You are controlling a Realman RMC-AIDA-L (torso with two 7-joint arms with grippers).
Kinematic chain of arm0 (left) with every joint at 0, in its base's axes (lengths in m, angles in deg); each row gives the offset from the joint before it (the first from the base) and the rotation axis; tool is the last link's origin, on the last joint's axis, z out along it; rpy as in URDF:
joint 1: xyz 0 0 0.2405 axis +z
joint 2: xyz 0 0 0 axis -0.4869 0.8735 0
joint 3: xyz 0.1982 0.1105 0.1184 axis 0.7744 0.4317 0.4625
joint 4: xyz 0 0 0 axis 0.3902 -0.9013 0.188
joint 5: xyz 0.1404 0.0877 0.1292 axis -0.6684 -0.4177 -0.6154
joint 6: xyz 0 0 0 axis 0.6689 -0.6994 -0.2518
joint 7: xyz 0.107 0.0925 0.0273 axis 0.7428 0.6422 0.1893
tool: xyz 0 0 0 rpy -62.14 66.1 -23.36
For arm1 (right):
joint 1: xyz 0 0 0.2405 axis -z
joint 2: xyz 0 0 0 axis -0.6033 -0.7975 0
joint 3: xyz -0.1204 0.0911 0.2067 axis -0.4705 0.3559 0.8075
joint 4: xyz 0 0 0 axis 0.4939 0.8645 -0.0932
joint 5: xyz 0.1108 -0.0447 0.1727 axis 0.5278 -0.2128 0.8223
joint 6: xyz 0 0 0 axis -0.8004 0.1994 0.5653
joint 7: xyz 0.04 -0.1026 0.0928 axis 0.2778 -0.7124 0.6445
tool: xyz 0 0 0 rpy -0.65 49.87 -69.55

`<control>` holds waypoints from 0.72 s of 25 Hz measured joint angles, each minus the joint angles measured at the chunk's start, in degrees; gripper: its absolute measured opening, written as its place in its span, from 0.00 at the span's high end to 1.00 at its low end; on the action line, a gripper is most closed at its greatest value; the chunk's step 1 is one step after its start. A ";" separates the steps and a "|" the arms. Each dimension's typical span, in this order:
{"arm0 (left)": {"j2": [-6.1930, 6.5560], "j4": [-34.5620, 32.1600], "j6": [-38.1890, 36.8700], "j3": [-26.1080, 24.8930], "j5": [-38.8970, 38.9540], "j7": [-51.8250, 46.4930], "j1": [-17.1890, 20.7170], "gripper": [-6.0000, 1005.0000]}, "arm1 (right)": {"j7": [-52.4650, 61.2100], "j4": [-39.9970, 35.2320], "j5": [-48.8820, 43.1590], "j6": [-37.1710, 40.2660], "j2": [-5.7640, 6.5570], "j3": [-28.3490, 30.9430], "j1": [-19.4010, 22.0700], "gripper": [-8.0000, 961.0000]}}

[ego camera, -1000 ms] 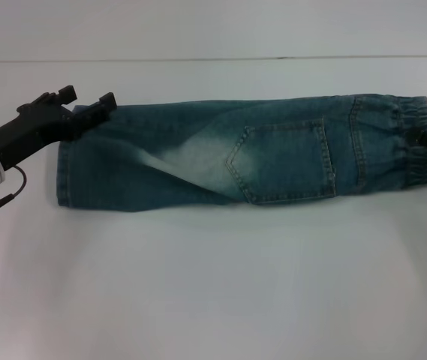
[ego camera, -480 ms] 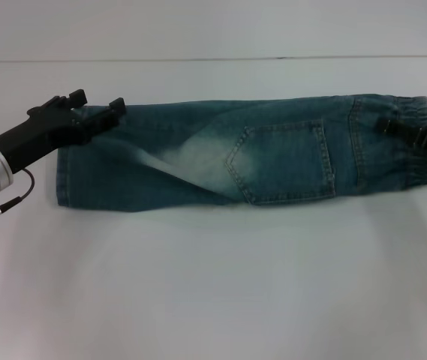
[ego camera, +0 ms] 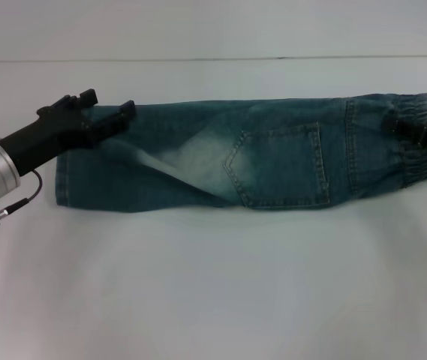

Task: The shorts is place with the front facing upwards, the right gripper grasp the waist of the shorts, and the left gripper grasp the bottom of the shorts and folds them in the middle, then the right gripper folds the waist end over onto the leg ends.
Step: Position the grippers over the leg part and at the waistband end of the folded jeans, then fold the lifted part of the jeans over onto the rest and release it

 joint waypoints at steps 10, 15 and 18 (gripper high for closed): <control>-0.13 10.51 -0.11 0.09 7.27 10.99 -1.58 0.11 | 2.34 -2.70 0.09 6.04 0.74 0.61 2.48 0.71; -0.18 23.64 -3.34 -0.23 15.73 31.45 -3.38 0.14 | 5.93 -5.41 0.08 9.21 0.98 0.69 3.85 0.84; -0.18 31.06 -2.61 -0.78 18.38 41.67 -5.97 0.19 | 8.56 -7.49 -0.52 11.70 1.24 0.42 4.51 0.86</control>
